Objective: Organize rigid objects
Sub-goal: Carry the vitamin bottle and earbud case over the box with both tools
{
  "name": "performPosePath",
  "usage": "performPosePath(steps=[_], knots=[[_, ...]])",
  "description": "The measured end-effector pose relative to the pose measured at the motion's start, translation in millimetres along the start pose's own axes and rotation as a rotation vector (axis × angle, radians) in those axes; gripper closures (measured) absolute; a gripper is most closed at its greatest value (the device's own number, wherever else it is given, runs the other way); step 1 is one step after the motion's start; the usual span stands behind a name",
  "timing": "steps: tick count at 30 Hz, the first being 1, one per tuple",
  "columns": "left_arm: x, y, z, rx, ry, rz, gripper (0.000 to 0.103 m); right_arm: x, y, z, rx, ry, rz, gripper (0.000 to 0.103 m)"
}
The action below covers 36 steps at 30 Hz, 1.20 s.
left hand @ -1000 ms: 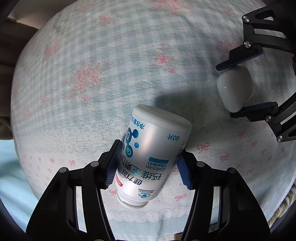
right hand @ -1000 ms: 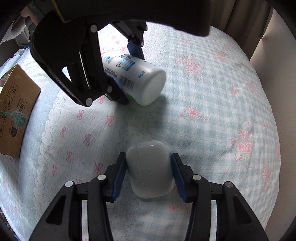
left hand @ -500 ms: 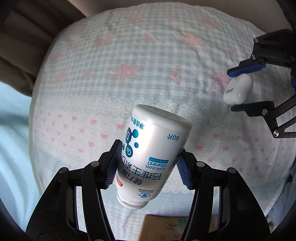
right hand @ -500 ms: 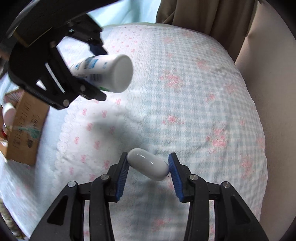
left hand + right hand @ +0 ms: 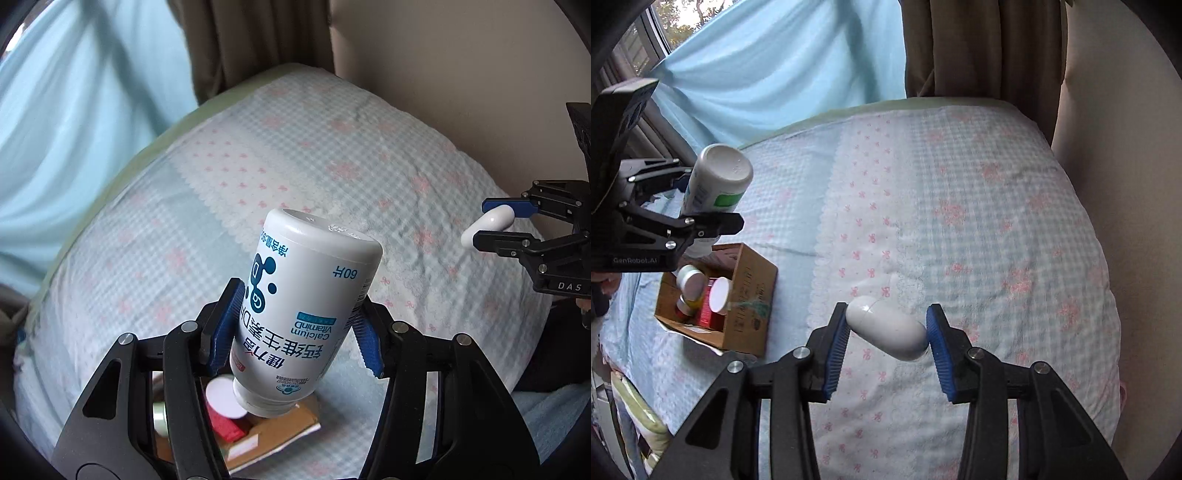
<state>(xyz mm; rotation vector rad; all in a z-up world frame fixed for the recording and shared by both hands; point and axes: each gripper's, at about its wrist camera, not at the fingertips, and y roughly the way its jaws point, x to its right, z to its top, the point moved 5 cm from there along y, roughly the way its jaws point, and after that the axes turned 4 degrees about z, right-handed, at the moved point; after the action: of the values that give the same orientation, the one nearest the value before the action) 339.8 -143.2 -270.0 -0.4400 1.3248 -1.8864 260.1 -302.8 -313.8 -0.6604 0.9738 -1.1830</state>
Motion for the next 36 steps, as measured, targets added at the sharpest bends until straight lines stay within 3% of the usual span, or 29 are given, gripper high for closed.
performPosePath(steps=[8,16,22,26,36], knots=[[-68.6,-87.1,-80.8,0.036,-0.258,0.104,0.050,-87.6,-49.0,24.3,0.014,-0.156,0.095,0.064],[-161.5,-127.5,-177.8,0.036,-0.416,0.163,0.050,-195.4,-50.0,36.2,0.038,-0.206,0.188,0.064],[-215.1,-110.6,-234.2,0.001,-0.489,0.110,0.050,-263.7,-21.6,32.2,0.020,-0.130,0.206,0.064],[-231.4,-84.8,-257.2,-0.031,-0.477,0.067,0.050,-294.3,12.7,27.4,-0.003,-0.033,0.211,0.064],[-241.6,2.4,-284.0,-0.128,-0.447,-0.031,0.050,-327.0,104.8,8.1,-0.113,0.040,0.165,0.064]])
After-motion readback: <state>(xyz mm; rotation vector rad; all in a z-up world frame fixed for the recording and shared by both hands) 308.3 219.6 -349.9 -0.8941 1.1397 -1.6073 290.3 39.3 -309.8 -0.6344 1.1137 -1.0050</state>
